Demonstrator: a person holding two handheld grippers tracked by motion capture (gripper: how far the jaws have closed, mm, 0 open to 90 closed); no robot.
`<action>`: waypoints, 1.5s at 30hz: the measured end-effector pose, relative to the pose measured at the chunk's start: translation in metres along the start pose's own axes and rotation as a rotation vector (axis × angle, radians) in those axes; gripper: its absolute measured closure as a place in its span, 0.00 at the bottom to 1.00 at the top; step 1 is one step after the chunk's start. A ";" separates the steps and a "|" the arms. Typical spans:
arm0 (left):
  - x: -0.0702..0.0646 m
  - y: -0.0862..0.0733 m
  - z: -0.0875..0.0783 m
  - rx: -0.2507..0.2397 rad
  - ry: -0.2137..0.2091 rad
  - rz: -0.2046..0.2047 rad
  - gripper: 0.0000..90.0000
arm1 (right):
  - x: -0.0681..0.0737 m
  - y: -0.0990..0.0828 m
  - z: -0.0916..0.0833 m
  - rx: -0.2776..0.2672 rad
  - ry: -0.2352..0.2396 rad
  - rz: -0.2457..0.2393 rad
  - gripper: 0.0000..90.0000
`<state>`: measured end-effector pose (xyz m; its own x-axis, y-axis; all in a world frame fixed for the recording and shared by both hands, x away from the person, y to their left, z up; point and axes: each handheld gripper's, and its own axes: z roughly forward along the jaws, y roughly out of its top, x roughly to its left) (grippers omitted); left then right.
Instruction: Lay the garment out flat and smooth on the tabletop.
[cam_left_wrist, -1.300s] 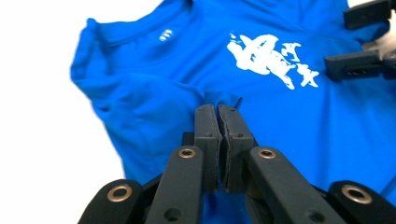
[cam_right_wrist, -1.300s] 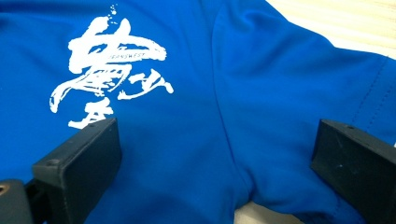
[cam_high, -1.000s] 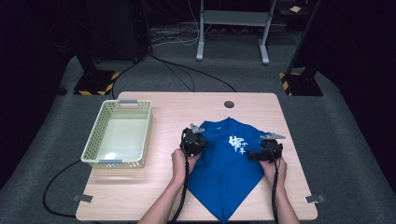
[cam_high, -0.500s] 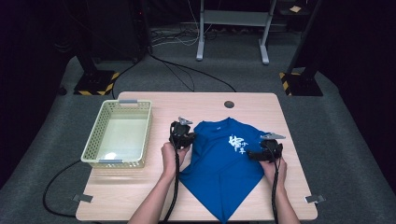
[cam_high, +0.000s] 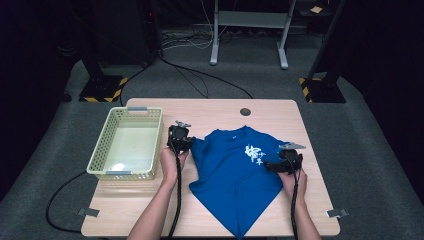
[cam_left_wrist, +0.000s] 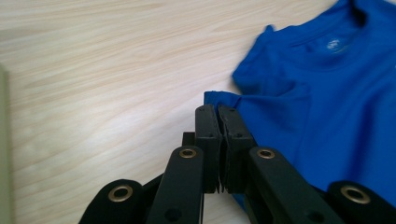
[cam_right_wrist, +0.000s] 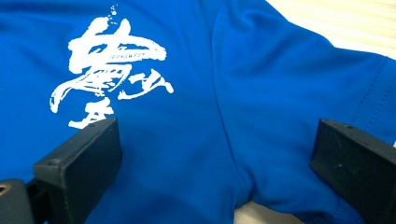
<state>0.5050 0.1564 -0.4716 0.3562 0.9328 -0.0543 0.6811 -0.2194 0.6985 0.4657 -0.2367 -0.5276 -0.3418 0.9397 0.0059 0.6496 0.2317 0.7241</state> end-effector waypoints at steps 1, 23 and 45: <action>0.002 -0.001 0.001 0.005 0.009 -0.003 0.97 | 0.000 0.000 0.000 0.000 0.000 0.000 0.02; -0.001 -0.020 -0.002 -0.005 0.088 -0.021 0.60 | 0.000 0.000 0.000 -0.001 -0.001 0.001 0.02; -0.020 -0.062 -0.019 0.118 0.199 0.208 0.42 | 0.000 0.000 0.000 -0.001 -0.001 0.000 0.02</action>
<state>0.4432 0.1566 -0.4998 0.3717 0.8994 0.2299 0.6804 -0.4324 0.5917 0.4655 -0.2366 -0.5276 -0.3410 0.9401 0.0049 0.6492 0.2317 0.7245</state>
